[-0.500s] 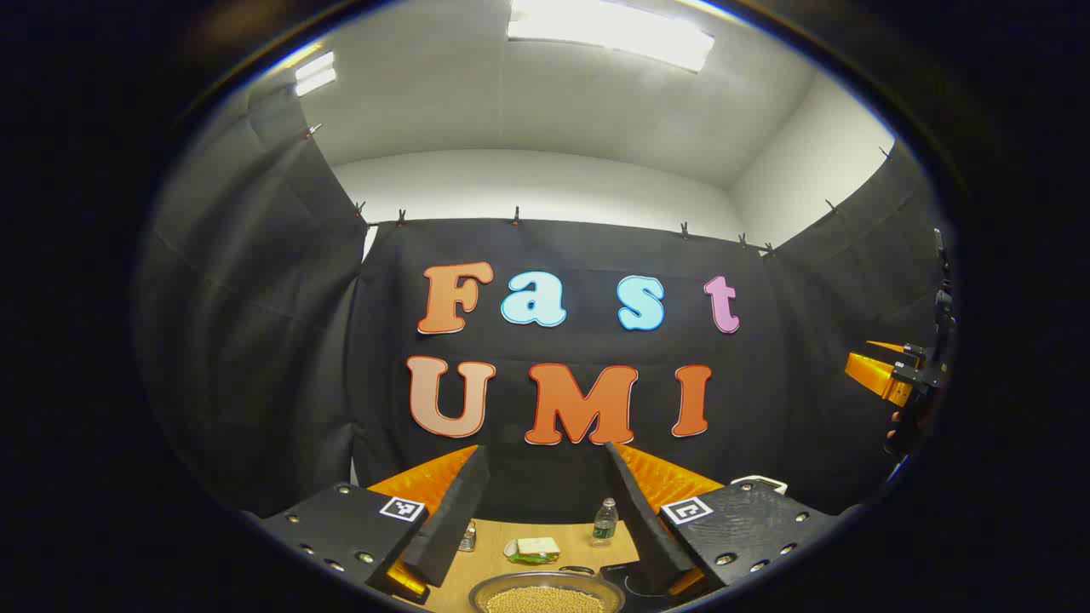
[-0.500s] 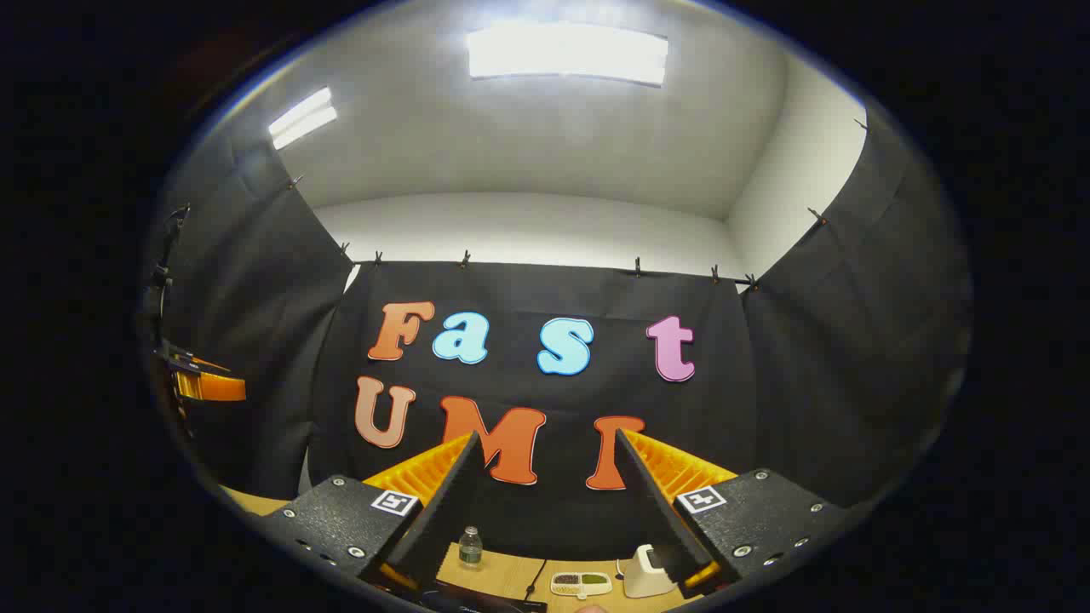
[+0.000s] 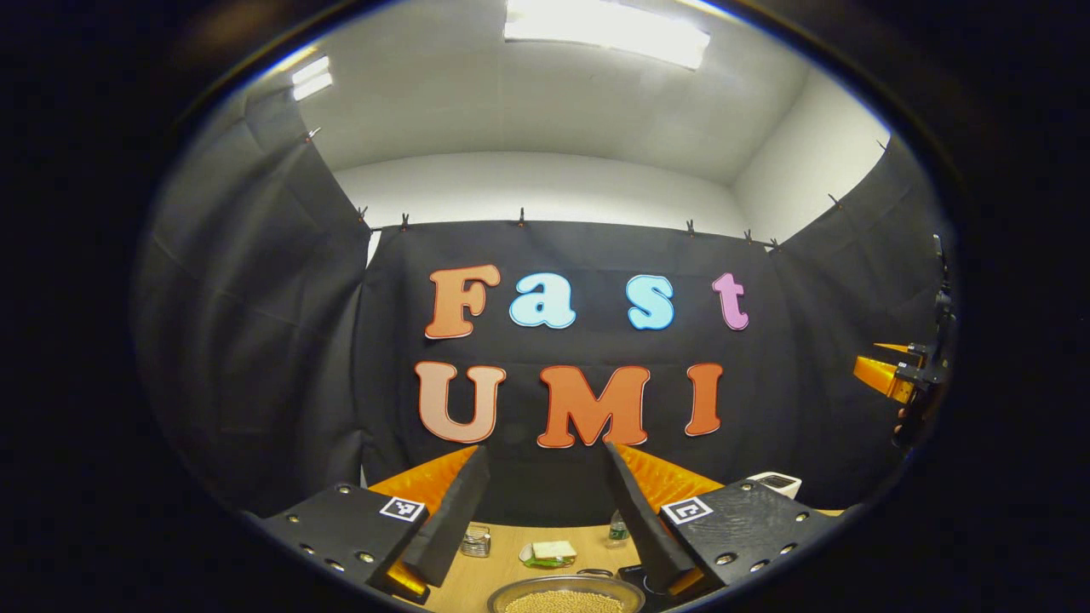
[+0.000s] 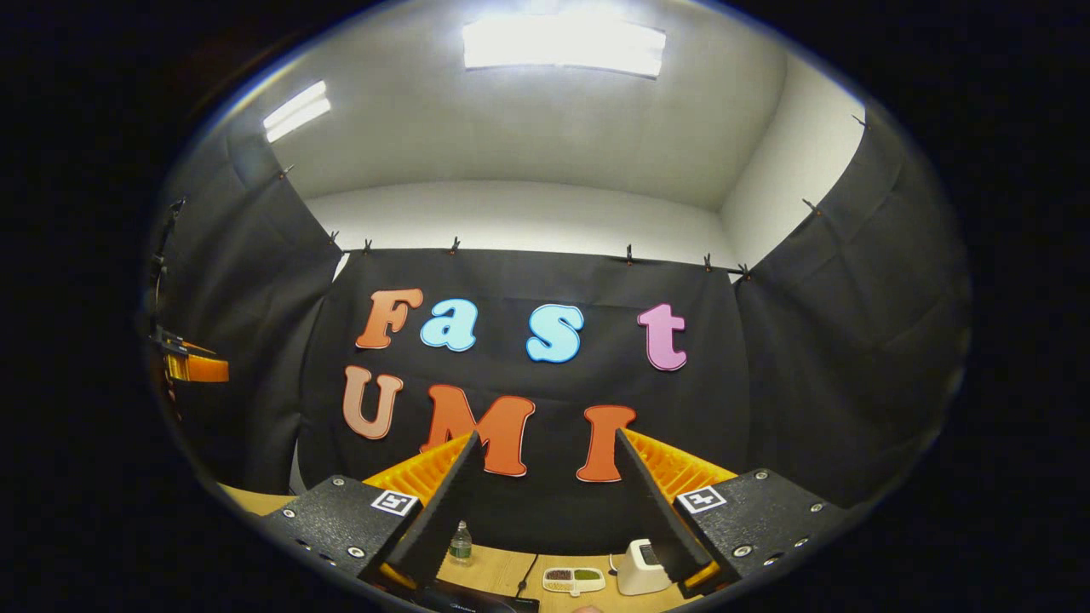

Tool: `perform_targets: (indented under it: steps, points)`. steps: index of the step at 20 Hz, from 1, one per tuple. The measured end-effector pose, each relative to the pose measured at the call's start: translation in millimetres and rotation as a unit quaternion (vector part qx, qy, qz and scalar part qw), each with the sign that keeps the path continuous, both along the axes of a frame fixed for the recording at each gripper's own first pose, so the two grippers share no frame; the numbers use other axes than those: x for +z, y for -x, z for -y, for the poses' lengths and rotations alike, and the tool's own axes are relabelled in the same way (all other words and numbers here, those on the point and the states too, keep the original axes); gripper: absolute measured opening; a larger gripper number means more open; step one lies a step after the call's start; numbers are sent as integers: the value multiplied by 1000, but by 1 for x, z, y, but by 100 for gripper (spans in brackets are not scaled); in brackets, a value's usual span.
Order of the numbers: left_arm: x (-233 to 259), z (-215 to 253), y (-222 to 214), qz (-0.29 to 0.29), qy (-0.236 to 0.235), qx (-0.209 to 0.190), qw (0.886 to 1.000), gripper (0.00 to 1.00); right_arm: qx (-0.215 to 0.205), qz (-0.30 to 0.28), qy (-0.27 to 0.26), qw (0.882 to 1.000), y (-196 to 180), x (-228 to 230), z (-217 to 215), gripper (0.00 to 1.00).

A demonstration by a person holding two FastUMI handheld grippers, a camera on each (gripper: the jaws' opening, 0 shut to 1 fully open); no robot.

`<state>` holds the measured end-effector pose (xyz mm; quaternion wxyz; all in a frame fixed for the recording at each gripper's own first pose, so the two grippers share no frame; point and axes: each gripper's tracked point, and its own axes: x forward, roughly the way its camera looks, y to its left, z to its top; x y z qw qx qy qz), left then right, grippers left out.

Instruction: First push the handle of the pot to place it horizontally, then grasp the pot with both hands and set it on the induction cooktop.

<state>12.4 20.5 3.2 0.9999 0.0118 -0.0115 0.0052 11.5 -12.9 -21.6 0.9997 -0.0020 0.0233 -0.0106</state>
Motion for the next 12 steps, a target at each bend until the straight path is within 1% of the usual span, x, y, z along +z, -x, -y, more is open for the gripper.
perform_targets:
  steps: [3,6,10,12]
  points:
    - [10,5,5,13,-12,-11,1000,86,1,-5,-3,1000,-2,-4,0,95]
    - [18,5,11,22,-17,-12,1000,84,3,1,-1,1000,-1,-2,0,95]
    - [13,15,15,17,-21,-26,999,84,14,5,-3,1000,3,0,-7,95]
    - [16,16,18,18,-23,-30,999,85,16,8,5,1000,5,0,-6,95]
